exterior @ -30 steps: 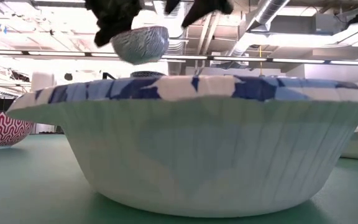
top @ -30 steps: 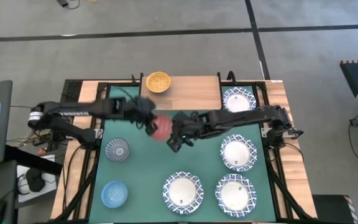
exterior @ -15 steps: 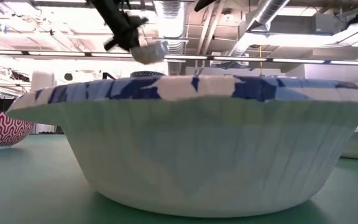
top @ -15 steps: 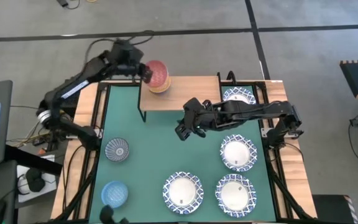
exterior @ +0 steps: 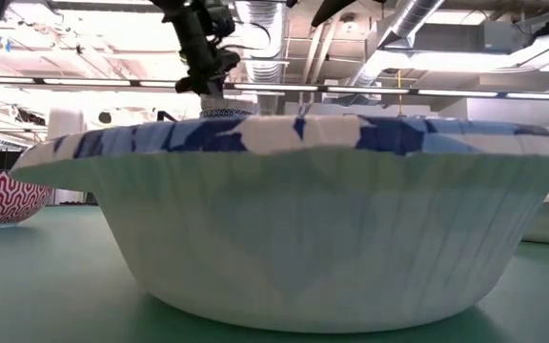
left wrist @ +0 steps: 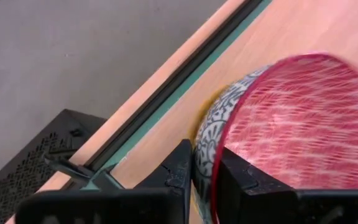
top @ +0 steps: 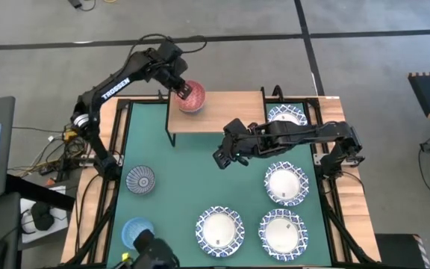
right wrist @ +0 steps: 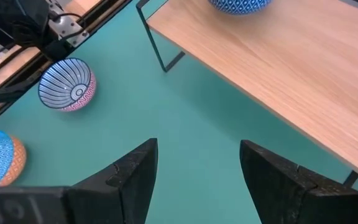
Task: Place and stack bowls onto a shelf
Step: Stack the red bowl on top of the yellow bowl on the shelf
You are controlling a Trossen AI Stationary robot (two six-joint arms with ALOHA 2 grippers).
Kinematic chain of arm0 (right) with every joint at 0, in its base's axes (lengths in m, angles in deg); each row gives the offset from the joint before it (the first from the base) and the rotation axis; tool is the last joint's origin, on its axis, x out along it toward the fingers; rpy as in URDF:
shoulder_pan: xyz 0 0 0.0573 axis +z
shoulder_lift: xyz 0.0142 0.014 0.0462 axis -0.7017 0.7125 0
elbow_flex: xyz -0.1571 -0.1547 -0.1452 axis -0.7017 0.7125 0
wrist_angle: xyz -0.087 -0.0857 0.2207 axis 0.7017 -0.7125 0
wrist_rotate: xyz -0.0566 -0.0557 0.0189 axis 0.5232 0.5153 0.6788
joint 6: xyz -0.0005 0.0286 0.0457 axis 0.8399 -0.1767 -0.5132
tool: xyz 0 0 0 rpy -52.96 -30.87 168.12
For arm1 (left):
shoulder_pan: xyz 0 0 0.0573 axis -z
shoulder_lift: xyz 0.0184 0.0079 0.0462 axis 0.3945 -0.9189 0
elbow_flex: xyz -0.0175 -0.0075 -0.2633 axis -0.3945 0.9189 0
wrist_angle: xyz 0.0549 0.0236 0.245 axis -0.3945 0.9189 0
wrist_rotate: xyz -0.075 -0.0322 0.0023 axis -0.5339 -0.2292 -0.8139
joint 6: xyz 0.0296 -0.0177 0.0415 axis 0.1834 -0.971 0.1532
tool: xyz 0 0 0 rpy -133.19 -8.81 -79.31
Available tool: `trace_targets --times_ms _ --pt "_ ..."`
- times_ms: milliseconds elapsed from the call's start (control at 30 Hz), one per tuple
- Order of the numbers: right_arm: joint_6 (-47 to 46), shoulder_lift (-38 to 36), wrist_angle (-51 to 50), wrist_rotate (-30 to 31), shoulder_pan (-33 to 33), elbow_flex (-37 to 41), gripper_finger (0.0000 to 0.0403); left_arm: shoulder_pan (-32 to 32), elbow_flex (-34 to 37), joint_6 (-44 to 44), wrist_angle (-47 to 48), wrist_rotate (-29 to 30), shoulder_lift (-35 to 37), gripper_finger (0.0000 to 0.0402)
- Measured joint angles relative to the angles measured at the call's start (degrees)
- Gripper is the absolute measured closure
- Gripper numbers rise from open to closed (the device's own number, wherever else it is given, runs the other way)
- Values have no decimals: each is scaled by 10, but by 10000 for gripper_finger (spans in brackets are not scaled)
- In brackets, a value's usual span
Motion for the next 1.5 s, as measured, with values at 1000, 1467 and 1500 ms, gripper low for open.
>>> trace_targets --times_ms 1000,1467,1500 --pt "-3 0 -41 -1 14 0 148 13 34 -3 50 87 25 294" --pt "-14 0 -18 0 22 0 148 20 36 -22 1 105 110 294" --pt "-14 0 -12 0 22 0 148 21 36 -25 -5 99 116 294"
